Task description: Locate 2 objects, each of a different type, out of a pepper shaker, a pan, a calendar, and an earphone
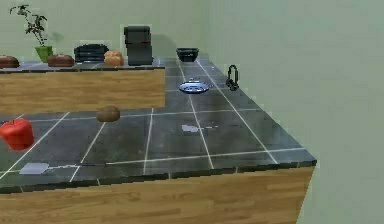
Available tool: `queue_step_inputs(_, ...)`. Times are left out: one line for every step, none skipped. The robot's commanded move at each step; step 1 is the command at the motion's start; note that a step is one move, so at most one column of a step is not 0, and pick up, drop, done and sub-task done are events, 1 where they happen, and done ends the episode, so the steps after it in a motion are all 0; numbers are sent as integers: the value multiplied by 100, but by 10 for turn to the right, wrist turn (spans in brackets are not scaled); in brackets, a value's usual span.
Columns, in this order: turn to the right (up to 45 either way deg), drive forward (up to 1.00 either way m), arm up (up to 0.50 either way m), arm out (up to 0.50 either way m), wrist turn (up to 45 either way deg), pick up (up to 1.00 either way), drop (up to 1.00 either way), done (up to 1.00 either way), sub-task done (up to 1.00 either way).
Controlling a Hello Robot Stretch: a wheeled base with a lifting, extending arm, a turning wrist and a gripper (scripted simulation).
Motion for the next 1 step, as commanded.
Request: queue_step_inputs(0, 0, 0, 0, 0, 0, 0, 100, 0)
